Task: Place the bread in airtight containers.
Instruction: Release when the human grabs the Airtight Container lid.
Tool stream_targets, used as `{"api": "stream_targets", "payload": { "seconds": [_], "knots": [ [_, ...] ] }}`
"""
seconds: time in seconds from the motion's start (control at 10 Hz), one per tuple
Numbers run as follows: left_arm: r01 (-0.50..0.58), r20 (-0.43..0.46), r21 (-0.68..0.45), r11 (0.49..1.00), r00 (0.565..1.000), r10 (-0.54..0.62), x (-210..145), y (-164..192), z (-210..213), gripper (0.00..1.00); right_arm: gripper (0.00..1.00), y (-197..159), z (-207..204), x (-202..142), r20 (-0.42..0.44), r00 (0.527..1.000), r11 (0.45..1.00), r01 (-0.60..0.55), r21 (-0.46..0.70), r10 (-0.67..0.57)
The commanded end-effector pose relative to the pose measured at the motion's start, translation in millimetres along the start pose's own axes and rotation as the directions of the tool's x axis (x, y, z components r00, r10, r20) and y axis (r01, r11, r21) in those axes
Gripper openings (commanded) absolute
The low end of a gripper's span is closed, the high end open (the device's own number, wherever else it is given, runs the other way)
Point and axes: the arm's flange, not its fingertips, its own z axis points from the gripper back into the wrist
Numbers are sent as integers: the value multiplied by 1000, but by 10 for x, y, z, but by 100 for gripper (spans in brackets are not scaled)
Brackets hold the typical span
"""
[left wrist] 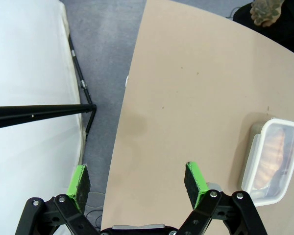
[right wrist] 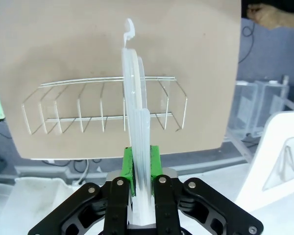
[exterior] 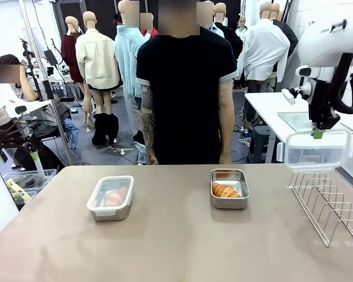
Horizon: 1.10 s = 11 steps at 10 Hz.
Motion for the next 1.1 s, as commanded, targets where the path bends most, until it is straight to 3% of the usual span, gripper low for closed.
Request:
{"api": "stream_targets", "payload": {
  "seconds": [0.0,0.4,0.7,1.0],
  "knots": [
    [-3,1,10,1000,1000,3,-15,7,8,100,0,185,277,256,-56,996,994,-78,-73,74],
    [-3,1,10,1000,1000,3,-15,7,8,100,0,-120,843,871,-159,978,925,-181,-333,134],
    [-3,1,10,1000,1000,3,-15,7,8,100,0,-406,1058,956,19,964,836,-220,-502,265],
    [-3,1,10,1000,1000,3,-15,7,8,100,0,-534,1049,934,97,952,829,-200,-522,291]
  ]
}}
